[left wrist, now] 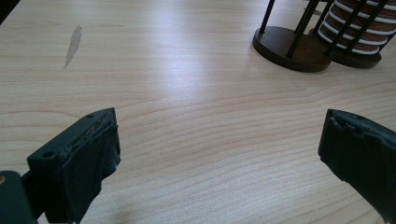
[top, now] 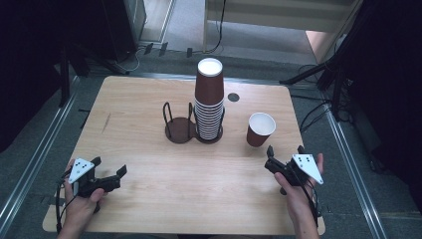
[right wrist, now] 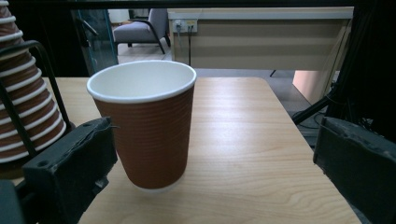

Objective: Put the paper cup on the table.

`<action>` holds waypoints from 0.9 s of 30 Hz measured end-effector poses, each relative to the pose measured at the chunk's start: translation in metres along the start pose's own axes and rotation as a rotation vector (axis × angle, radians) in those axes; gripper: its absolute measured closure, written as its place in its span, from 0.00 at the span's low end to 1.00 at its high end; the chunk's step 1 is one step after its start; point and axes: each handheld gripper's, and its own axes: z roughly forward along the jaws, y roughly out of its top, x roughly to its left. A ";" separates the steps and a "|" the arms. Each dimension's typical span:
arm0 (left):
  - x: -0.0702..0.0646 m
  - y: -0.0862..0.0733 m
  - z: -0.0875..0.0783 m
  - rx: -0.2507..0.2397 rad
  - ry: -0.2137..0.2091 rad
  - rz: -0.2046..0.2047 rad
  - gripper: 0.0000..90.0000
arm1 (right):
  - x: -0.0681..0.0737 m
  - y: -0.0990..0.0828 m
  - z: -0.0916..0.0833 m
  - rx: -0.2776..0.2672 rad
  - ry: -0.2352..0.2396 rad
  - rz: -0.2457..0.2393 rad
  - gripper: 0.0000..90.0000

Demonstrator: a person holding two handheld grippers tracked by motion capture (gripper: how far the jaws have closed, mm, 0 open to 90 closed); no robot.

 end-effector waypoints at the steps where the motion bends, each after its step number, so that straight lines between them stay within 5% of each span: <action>1: 0.000 0.000 0.000 0.001 -0.001 -0.001 0.00 | -0.001 -0.001 -0.001 0.002 -0.001 -0.004 0.00; 27: 0.001 0.000 -0.001 -0.007 0.007 -0.009 0.00 | -0.039 -0.018 -0.044 0.020 -0.038 0.007 0.00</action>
